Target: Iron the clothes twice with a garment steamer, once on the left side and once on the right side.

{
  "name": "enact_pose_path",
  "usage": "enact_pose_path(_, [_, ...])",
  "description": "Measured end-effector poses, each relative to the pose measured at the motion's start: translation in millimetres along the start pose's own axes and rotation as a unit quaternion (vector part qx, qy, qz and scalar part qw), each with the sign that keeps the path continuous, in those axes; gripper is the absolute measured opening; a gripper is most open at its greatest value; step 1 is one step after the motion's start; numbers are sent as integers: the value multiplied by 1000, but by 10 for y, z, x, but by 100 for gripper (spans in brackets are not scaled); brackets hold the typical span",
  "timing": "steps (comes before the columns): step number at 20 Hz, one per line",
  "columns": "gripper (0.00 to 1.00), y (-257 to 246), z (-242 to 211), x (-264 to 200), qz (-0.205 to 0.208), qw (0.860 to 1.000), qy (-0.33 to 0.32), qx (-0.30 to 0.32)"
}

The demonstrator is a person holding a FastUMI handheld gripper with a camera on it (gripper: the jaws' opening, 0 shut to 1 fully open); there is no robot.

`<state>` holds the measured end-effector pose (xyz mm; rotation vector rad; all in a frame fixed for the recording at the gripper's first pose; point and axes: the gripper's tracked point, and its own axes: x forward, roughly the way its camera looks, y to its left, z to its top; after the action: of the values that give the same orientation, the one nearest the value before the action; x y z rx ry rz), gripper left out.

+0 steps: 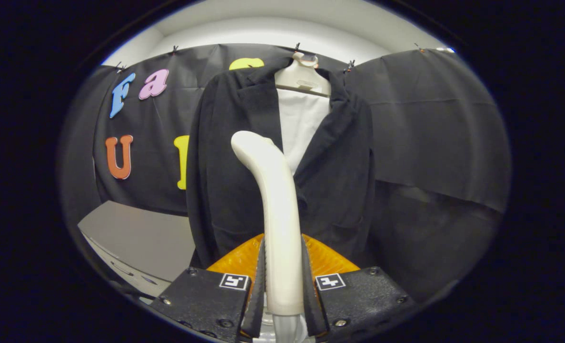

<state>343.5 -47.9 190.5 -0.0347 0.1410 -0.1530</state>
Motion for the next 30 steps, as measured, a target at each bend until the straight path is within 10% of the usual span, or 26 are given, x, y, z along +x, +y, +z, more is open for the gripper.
enact_pose_path(30, [38, 55, -1703, 172, -1, 984, 178, -3])
